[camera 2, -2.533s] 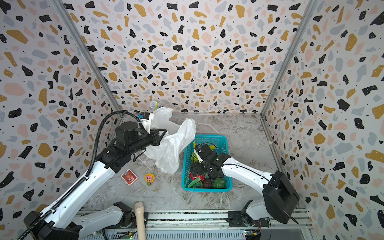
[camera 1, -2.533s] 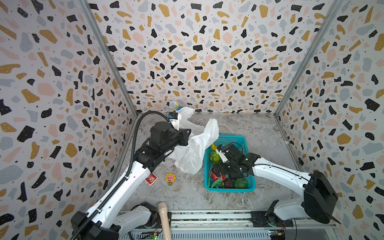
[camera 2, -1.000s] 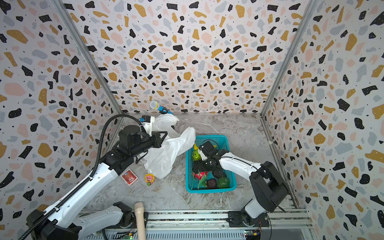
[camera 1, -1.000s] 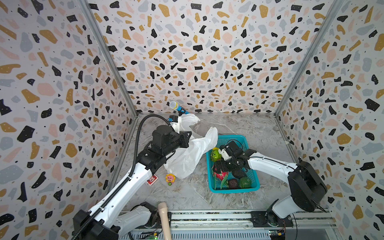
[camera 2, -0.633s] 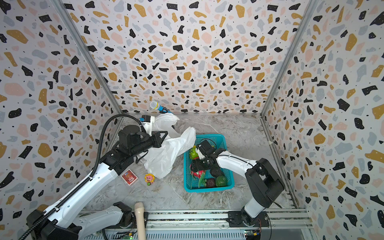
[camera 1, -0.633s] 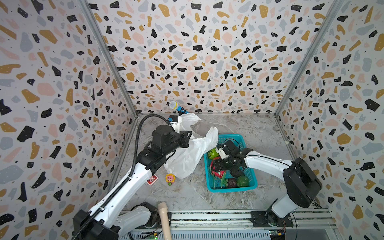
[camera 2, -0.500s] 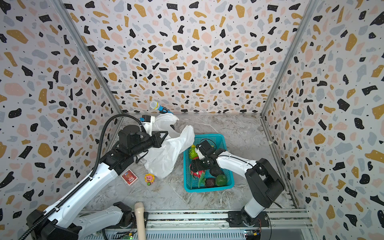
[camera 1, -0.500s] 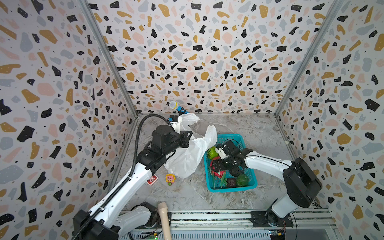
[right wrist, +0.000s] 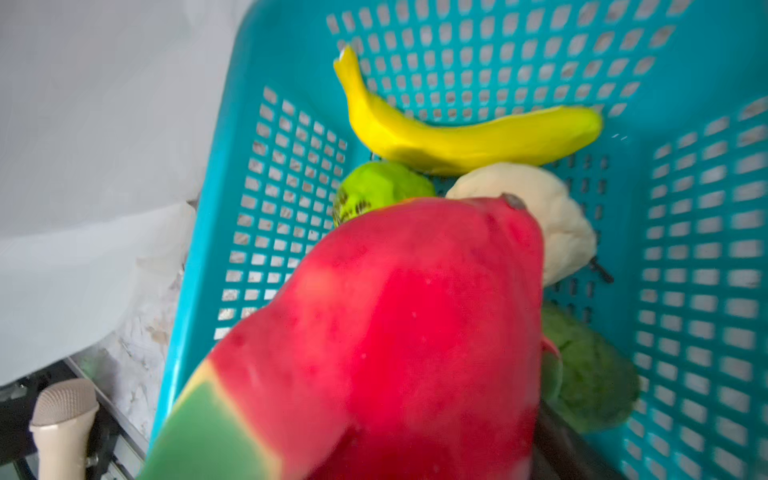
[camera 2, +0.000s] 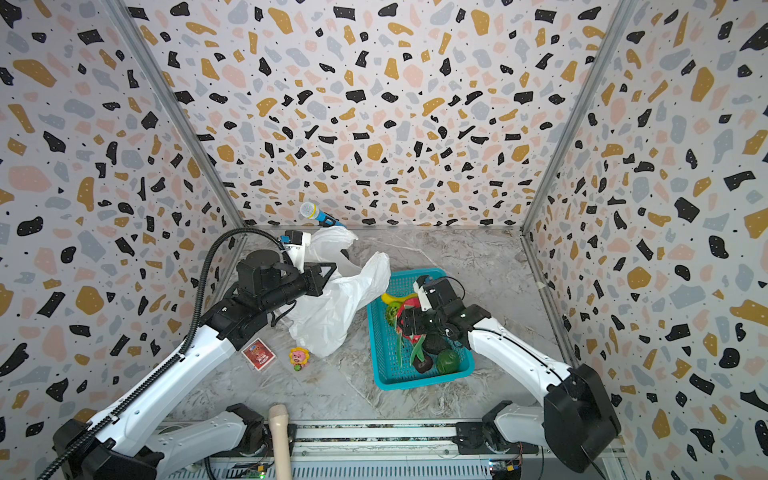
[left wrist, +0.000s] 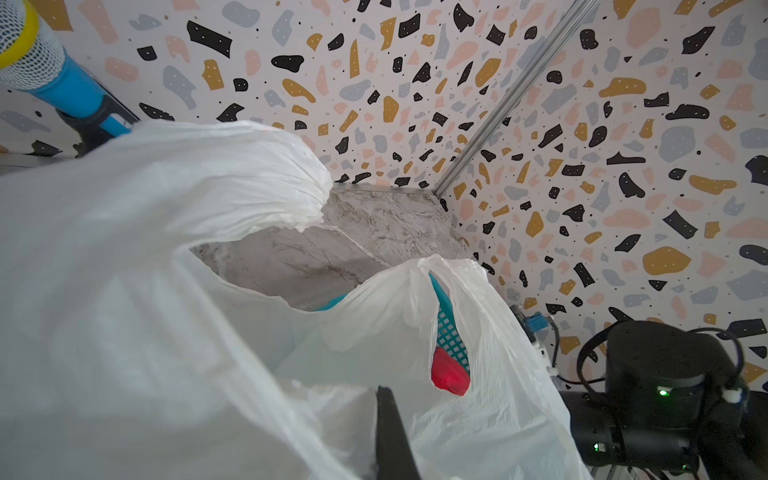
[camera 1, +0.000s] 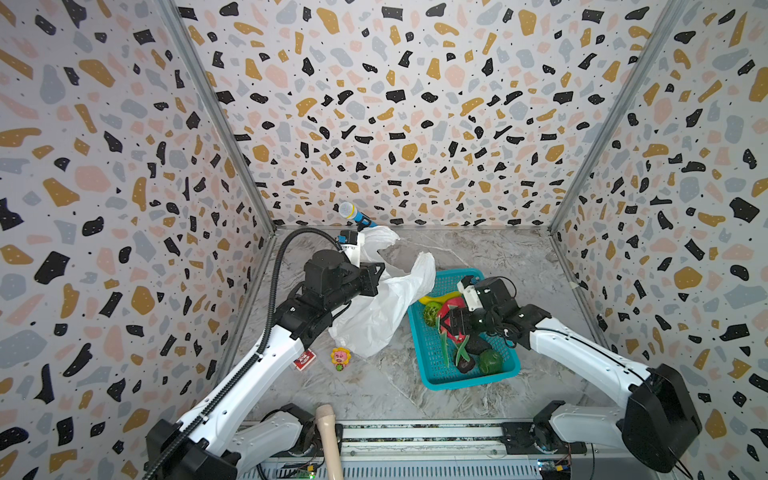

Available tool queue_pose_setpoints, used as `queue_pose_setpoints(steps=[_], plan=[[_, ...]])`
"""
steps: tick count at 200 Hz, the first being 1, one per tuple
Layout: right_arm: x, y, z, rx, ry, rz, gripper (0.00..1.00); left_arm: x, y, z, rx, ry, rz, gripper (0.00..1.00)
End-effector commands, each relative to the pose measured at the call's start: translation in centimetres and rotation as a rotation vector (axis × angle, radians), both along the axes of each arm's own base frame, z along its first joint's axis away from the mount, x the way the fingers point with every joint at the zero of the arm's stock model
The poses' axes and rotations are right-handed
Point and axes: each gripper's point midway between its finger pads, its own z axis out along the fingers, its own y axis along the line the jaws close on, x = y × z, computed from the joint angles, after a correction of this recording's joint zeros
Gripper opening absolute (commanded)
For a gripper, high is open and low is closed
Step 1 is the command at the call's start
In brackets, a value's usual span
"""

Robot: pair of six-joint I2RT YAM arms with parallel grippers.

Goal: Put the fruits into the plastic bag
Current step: 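Grasp the red dragon fruit with the right gripper and lift it, then carry the dragon fruit with the right gripper toward the held bag opening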

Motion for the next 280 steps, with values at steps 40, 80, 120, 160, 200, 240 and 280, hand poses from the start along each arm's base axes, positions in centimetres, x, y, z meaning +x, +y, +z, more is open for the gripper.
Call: queue_pose_setpoints(steps=[40, 80, 120, 160, 200, 240, 280], plan=[[5.8, -4.1, 17.1, 0.087, -0.422, -0.160, 0.29, -1.5, 0.1, 4.2, 0.007, -0.147, -0.059, 0.00], [8.8, -1.9, 29.4, 0.216, -0.691, -0.117, 0.30, -2.5, 0.2, 5.5, 0.016, -0.201, -0.093, 0.00], [8.8, 4.8, 36.2, 0.470, -0.802, 0.096, 0.31, -3.4, -0.2, 5.5, -0.033, -0.229, -0.130, 0.00], [6.5, 13.0, 34.0, 0.485, -0.835, 0.329, 0.32, -3.9, -0.4, 4.5, -0.077, -0.249, -0.148, 0.00], [5.5, 15.8, 33.1, 0.470, -0.834, 0.383, 0.33, -3.9, -0.4, 2.6, -0.070, -0.215, -0.148, 0.00], [6.0, 14.6, 38.7, 0.428, -0.977, 0.334, 0.33, -4.0, -0.4, 1.7, -0.065, -0.200, -0.150, 0.00], [7.5, 13.0, 40.9, 0.388, -1.051, 0.229, 0.34, -4.3, -0.4, 2.4, -0.075, -0.215, -0.155, 0.00]])
